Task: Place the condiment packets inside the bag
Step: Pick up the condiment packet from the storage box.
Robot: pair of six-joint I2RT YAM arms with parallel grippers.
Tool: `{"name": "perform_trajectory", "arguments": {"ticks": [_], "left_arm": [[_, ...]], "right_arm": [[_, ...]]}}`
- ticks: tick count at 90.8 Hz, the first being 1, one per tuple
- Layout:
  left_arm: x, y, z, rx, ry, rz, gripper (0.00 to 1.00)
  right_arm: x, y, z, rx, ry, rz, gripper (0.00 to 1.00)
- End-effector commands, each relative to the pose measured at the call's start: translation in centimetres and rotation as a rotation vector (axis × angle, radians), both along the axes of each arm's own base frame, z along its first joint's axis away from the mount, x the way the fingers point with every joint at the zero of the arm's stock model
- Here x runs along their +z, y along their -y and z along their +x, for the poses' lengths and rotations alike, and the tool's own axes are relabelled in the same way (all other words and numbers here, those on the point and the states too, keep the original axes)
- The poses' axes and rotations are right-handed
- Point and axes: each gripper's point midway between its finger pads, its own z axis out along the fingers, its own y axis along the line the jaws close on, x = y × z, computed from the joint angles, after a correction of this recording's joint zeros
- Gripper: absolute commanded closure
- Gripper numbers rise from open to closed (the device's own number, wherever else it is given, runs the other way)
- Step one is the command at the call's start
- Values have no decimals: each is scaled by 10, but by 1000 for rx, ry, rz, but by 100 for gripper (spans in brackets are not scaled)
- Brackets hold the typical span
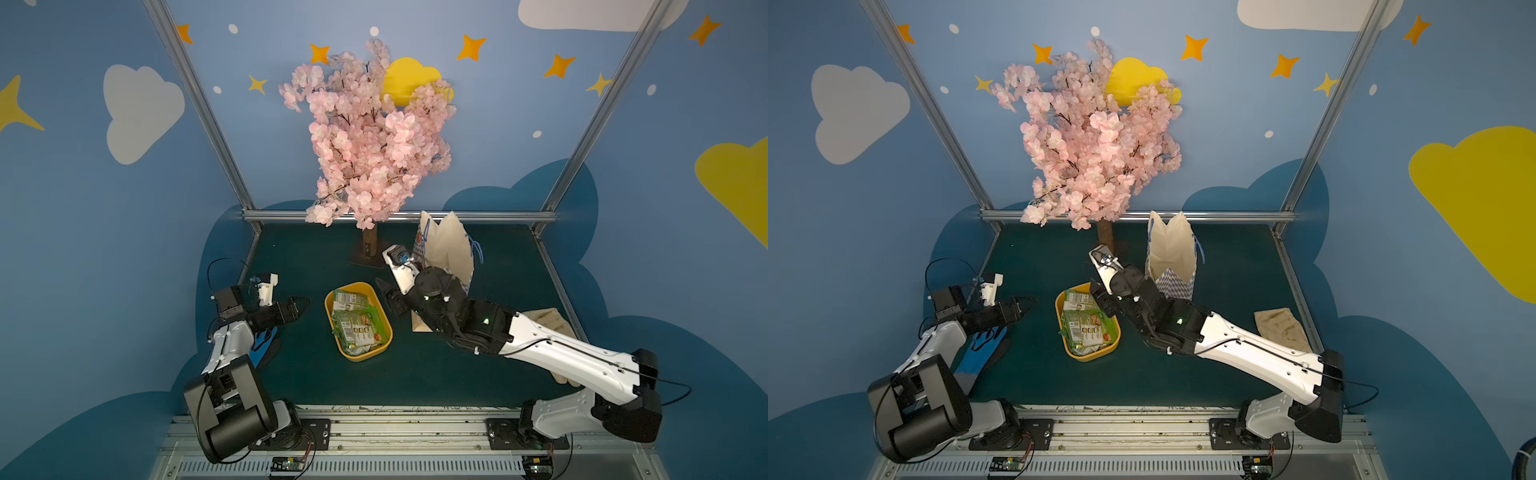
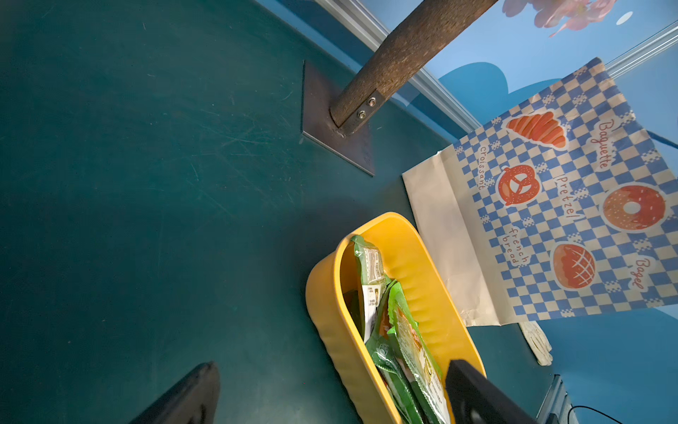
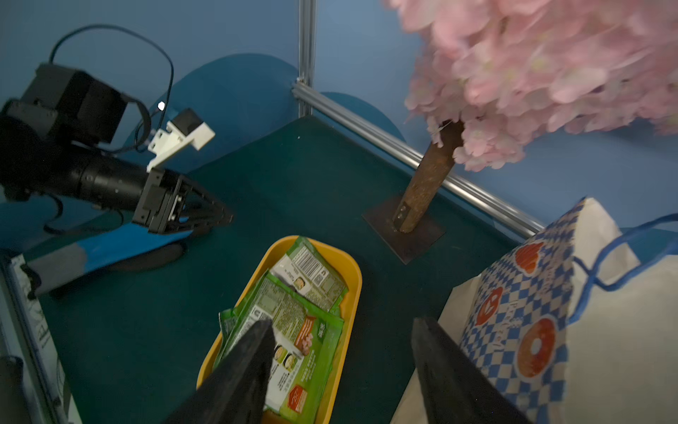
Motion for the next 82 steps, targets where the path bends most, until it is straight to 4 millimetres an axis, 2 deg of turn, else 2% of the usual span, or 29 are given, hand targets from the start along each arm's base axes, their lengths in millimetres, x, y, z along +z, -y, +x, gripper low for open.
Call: {"name": "perform_trajectory", "arguments": {"ticks": [1,20,35,59,82], "left_arm": [[3,-5,4,6,0,8,0],[2,-8,4,18,-7,16,0],[1,-10,5,23,-11,14,0],[1,-11,5,30,-11,17,0],[1,-12,5,32,-13,16,0]], "right_arm": [[-28,-25,-10,28,60,-107,32],[-96,-73,-34,71,-21,-283,32],[-135,-96,-45,69,-43,-350,37],[-168,-99,-39,27,-78,-367,42],[-195,-90,-36,-3,-100,-402,50]]}}
